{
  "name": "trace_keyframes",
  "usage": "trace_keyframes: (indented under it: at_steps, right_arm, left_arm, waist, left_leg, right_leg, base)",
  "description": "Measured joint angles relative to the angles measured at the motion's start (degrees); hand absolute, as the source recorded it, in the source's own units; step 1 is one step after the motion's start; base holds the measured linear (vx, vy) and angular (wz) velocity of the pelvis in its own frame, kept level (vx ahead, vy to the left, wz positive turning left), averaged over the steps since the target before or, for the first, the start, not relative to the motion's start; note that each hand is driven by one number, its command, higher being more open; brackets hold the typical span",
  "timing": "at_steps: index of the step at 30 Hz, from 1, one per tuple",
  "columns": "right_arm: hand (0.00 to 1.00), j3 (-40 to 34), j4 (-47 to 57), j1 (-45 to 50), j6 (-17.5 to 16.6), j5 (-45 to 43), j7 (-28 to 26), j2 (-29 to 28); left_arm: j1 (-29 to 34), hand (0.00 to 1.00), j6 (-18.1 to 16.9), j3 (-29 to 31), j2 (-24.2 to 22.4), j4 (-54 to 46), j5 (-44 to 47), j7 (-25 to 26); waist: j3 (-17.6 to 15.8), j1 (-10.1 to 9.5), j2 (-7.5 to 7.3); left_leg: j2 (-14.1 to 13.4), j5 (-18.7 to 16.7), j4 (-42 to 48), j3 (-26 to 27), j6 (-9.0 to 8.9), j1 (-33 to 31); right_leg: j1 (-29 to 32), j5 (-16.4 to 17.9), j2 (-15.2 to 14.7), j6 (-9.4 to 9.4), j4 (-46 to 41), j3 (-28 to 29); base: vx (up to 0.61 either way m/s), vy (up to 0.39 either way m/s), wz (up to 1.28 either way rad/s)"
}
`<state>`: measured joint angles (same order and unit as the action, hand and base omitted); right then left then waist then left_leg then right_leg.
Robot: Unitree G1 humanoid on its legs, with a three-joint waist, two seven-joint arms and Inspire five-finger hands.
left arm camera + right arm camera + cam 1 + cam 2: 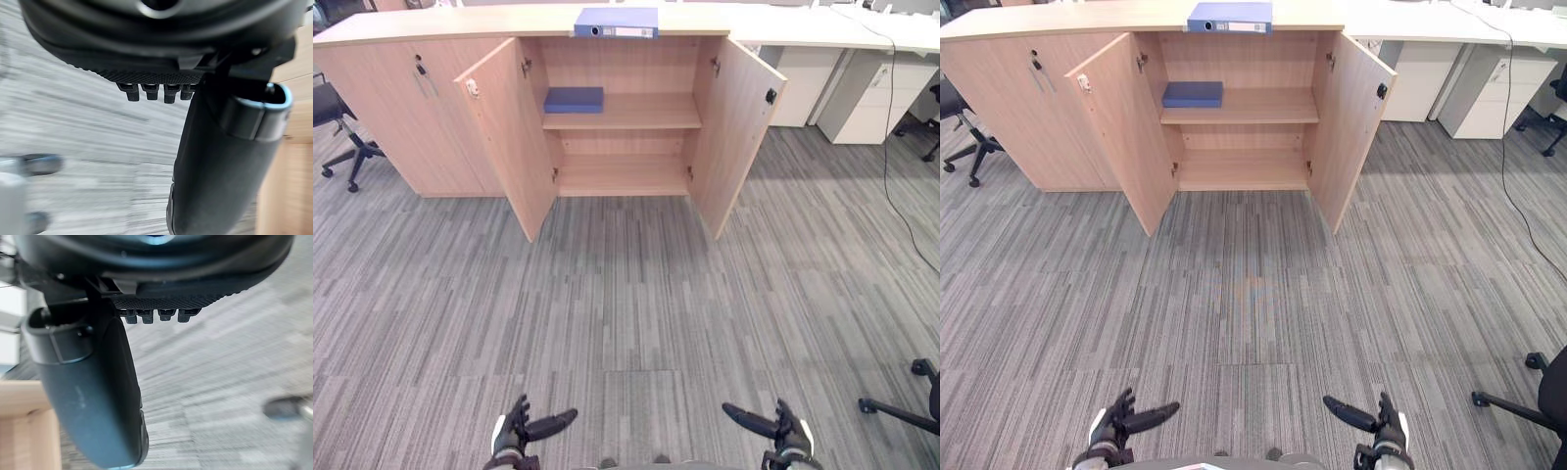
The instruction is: Walk over to the cabinet, pick up the folder, carry it to the office cabinet, place the folder inside the office cabinet, then close the office cabinet door
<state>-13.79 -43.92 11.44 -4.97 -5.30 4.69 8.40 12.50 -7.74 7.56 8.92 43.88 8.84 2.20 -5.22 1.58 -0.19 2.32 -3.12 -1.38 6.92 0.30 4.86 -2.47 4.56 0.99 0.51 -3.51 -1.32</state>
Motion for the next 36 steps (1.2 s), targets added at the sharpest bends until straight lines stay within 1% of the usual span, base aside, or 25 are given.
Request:
trace_keyframes:
  at_steps: [3, 5, 10, 12, 13, 15, 16, 17, 18, 20, 21, 22, 23, 25, 26, 27, 28, 29, 30, 31, 32, 33, 34, 35, 36]
  right_arm:
    - [1.0, 0.0, 0.64, -0.36, -0.36, 2.0, -0.58, 0.48]
    - [1.0, 0.14, 1.38, -0.79, -0.35, 2.86, -1.18, 0.51]
    - [1.0, 0.28, 2.6, -2.03, -0.35, 3.3, -1.7, 0.97]
    - [1.0, 0.76, 2.88, -3.5, -0.34, 3.31, -1.72, 1.68]
    - [1.0, 0.76, 2.9, -3.93, -0.33, 3.3, -1.7, 1.83]
    - [1.0, 0.78, 3.92, -4.78, -0.32, 3.28, -1.6, 2.54]
    - [1.0, 0.78, 4.22, -5.14, -0.31, 3.26, -1.47, 2.93]
    - [1.0, 0.77, 4.2, -5.49, -0.28, 3.26, -1.24, 2.99]
    - [1.0, 0.81, 4.13, -6.22, -0.27, 3.21, -0.88, 2.95]
    - [1.0, 1.3, 4.06, -6.91, -0.25, 3.2, -0.81, 2.82]
    - [1.0, 2.38, 4.11, -7.29, -0.25, 3.19, -0.8, 2.75]
    - [1.0, 3.35, 4.14, -7.16, -0.24, 3.19, -0.77, 2.6]
    - [1.0, 3.65, 4.17, -6.95, -0.21, 3.19, -0.77, 2.47]
    - [1.0, 4.74, 4.2, -6.8, 0.04, 3.19, -0.74, 2.48]
    - [1.0, 5.17, 4.22, -6.84, 0.05, 3.19, -0.72, 2.67]
    - [1.0, 5.5, 4.28, -7.09, 0.07, 3.19, -0.76, 2.99]
    - [1.0, 5.51, 4.28, -7.2, 0.1, 3.19, -0.72, 3.04]
    - [1.0, 5.91, 4.32, -7.37, 0.17, 3.19, -0.72, 3.07]
    - [1.0, 6.39, 4.86, -6.84, 0.17, 3.21, -0.64, 3.19]
    - [1.0, 6.61, 5.45, -6.25, 0.17, 3.22, -0.51, 3.32]
    - [1.0, 6.62, 5.95, -6.23, 0.28, 3.23, -0.28, 3.75]
    - [1.0, 6.52, 6.82, -7.12, 0.3, 3.26, 0.01, 3.32]
    - [1.0, 6.52, 7.03, -7.13, 0.26, 3.28, -0.02, 3.32]
    - [1.0, 6.69, 7.12, -6.82, 0.29, 3.34, 0.0, 3.28]
    - [1.0, 7.38, 7.12, -6.56, 0.29, 3.34, 0.05, 3.29]
  left_arm:
    - [0.11, 1.0, -0.76, 0.13, 1.5, -1.48, -0.01, -0.02]
    - [0.51, 1.0, -0.77, 1.09, 1.53, -2.72, -0.01, -0.02]
    - [1.5, 1.0, -0.88, 1.1, 1.36, -5.29, 0.01, 0.0]
    - [1.54, 1.0, -0.89, 1.1, 0.93, -6.32, 0.15, 0.09]
    - [1.55, 1.0, -0.88, 1.1, 0.79, -6.41, 0.21, 0.12]
    - [1.77, 1.0, -0.85, 1.1, -0.28, -8.39, 0.29, 0.29]
    - [1.63, 1.0, -0.84, 1.1, -0.93, -9.54, 0.75, 0.32]
    - [1.59, 1.0, -0.88, 1.09, -1.2, -10.13, 0.79, 0.34]
    - [1.31, 1.0, -0.88, 1.0, -1.37, -10.88, 0.84, 0.33]
    - [1.1, 1.0, -0.85, 1.01, -1.36, -11.52, 1.4, 0.39]
    - [1.09, 1.0, -0.86, 0.97, -1.11, -12.07, 1.41, 0.45]
    - [0.51, 1.0, -0.85, 0.5, -0.63, -12.15, 1.44, 0.51]
    - [0.24, 1.0, -0.82, -0.49, -0.03, -12.15, 1.54, 0.72]
    - [-0.36, 1.0, -0.82, -2.17, 0.84, -12.14, 2.02, 1.6]
    - [-0.95, 1.0, -0.81, -2.53, 1.01, -12.08, 2.09, 1.71]
    - [-2.79, 1.0, -0.83, -2.67, 0.96, -11.98, 2.48, 1.8]
    - [-3.66, 1.0, -0.86, -2.68, 0.87, -11.91, 2.49, 1.9]
    - [-4.94, 1.0, -1.07, -2.68, 0.92, -11.64, 2.5, 2.26]
    - [-5.54, 1.0, -1.14, -2.71, 0.99, -11.06, 2.48, 2.48]
    - [-5.66, 1.0, -1.18, -2.85, 0.91, -10.61, 2.48, 2.54]
    - [-6.04, 1.0, -1.22, -2.95, 0.27, -9.13, 2.41, 2.59]
    - [-6.63, 1.0, -1.14, -3.23, 0.38, -8.8, 2.34, 2.31]
    - [-6.74, 1.0, -1.14, -3.56, 0.22, -8.64, 2.35, 2.28]
    - [-6.61, 1.0, -1.14, -3.61, -0.6, -8.16, 2.36, 2.16]
    - [-6.18, 1.0, -1.23, -3.53, -1.05, -8.09, 2.37, 2.07]
  waist:
    - [-0.01, 0.31, -0.01]
    - [-0.46, 0.7, 0.07]
    - [-1.89, 0.73, 0.16]
    - [-2.49, 0.65, 0.66]
    - [-2.65, 0.65, 0.92]
    - [-3.24, 0.51, 1.9]
    - [-3.54, 0.5, 2.4]
    - [-3.67, 0.48, 2.6]
    - [-3.88, 0.48, 2.9]
    - [-4.39, 0.47, 2.84]
    - [-5.18, 0.17, 2.88]
    - [-5.63, 0.58, 2.78]
    - [-6.18, 0.63, 2.7]
    - [-7.01, 0.96, 3.21]
    - [-7.47, 1.17, 3.55]
    - [-8.86, 1.57, 4.65]
    - [-9.3, 1.78, 5.22]
    - [-9.77, 2.65, 5.62]
    - [-9.73, 3.17, 5.08]
    - [-9.67, 3.56, 4.9]
    - [-10.04, 3.9, 6.13]
    - [-10.34, 4.36, 5.98]
    - [-10.36, 4.36, 5.94]
    - [-10.54, 4.35, 5.78]
    - [-10.8, 3.99, 5.44]
  left_leg:
    - [0.01, -0.2, -0.42, 0.07, -0.31, 0.23]
    - [0.01, -0.39, -0.43, 0.33, -0.56, 0.19]
    - [-0.04, -1.49, 0.34, 1.73, -1.18, -0.52]
    - [-0.57, -4.68, 5.57, 3.07, -1.0, -3.65]
    - [-0.78, -5.5, 6.95, 3.43, -0.88, -4.42]
    - [-1.42, -8.04, 10.92, 4.58, -0.69, -6.95]
    - [-1.54, -9.15, 12.38, 4.73, -0.14, -7.92]
    - [-1.63, -9.8, 13.14, 4.85, -0.02, -8.45]
    - [-1.76, -11.35, 14.85, 5.13, 0.29, -9.51]
    - [-1.78, -13.04, 16.27, 6.02, 1.29, -9.4]
    - [-1.77, -13.86, 16.48, 6.44, 1.77, -8.18]
    - [-1.41, -14.58, 16.17, 6.12, 2.68, -6.8]
    - [-1.11, -15.21, 15.71, 5.95, 3.13, -5.35]
    - [-1.13, -16.26, 13.72, 4.92, 2.85, -1.87]
    - [-1.5, -16.26, 12.96, 4.46, 2.84, -0.82]
    - [-3.04, -16.24, 11.09, 3.33, 2.73, 1.25]
    - [-3.91, -16.19, 10.15, 2.67, 2.44, 2.07]
    - [-5.31, -16.26, 8.8, 1.02, 1.32, 3.47]
    - [-5.73, -16.91, 7.93, -0.01, -1.09, 5.4]
    - [-6.01, -17.62, 7.9, -0.47, -2.34, 6.69]
    - [-7.8, -18.24, 9.01, -1.31, -3.83, 8.61]
    - [-8.45, -16.14, 14.39, -1.54, -7.54, 6.64]
    - [-8.68, -14.36, 18.58, -1.34, -8.38, 5.18]
    - [-10.0, -8.41, 31.25, -0.93, -8.35, 1.21]
    - [-11.9, -4.65, 42.54, -0.23, -8.25, -2.75]
  right_leg:
    - [-0.41, -0.03, 0.0, -0.05, 0.81, -0.11]
    - [-0.44, -0.03, 0.0, -0.05, 1.05, -0.1]
    - [-0.02, -0.01, -0.03, -0.09, 1.52, 0.72]
    - [1.03, 0.04, -0.01, -0.16, 1.48, 1.5]
    - [1.25, 0.08, 0.06, -0.23, 1.41, 1.73]
    - [2.63, 0.54, 0.21, -0.93, 0.61, 2.77]
    - [3.34, 1.09, 0.21, -1.54, -0.06, 2.88]
    - [4.0, 1.72, 0.21, -1.82, -1.11, 2.97]
    - [6.47, 4.12, 0.19, -2.7, -5.62, 3.05]
    - [10.5, 7.52, 0.01, -4.25, -14.95, 2.79]
    - [14.21, 8.73, -0.25, -5.28, -24.35, 1.63]
    - [18.92, 9.69, -1.33, -5.39, -34.12, -0.91]
    - [20.81, 11.04, -2.38, -4.47, -37.98, -2.8]
    - [24.84, 13.2, -3.39, -3.04, -37.33, -6.25]
    - [25.93, 13.14, -3.17, -2.96, -35.8, -7.12]
    - [28.12, 12.07, -2.32, -2.04, -30.54, -8.71]
    - [29.37, 10.48, -1.72, -2.04, -27.06, -9.46]
    - [31.51, 5.22, -1.04, -2.2, -19.02, -10.05]
    - [32.16, -2.09, -1.09, -1.79, -11.4, -9.34]
    - [32.08, -7.66, -1.4, -1.82, -9.79, -8.89]
    - [32.2, -11.23, -0.88, 1.28, -14.21, -9.85]
    - [33.13, -6.58, -1.5, 2.38, -19.82, -10.49]
    - [32.48, -4.56, -1.74, 2.58, -21.22, -10.81]
    - [28.31, -1.17, -1.85, 2.78, -21.21, -11.39]
    - [24.07, 0.12, -1.32, 3.12, -19.21, -11.53]
  base:
    - [0.07, 0.006, 0.01]
    - [0.08, 0.006, -0.02]
    - [0.04, 0.003, -0.09]
    - [0.05, 0.003, -0.2]
    - [0.05, 0.013, -0.28]
    - [0.07, 0.042, -0.23]
    - [0.08, 0.058, -0.13]
    - [0.07, 0.06, -0.12]
    - [0.06, 0.048, -0.15]
    - [0.08, 0.063, -0.25]
    - [0.15, 0.082, -0.21]
    - [0.17, 0.068, -0.08]
    - [0.24, 0.057, 0.05]
    - [0.32, 0.036, 0.13]
    - [0.42, -0.017, 0.38]
    - [0.38, -0.051, 0.44]
    - [0.49, -0.084, 0.66]
    - [0.54, -0.117, 0.74]
    - [0.71, -0.171, 0.76]
    - [0.66, -0.181, 0.56]
    - [0.66, -0.194, 0.39]
    - [0.52, -0.173, 0.31]
    - [0.77, -0.286, 0.41]
    - [0.67, -0.271, 0.38]
    - [0.8, -0.314, 0.3]
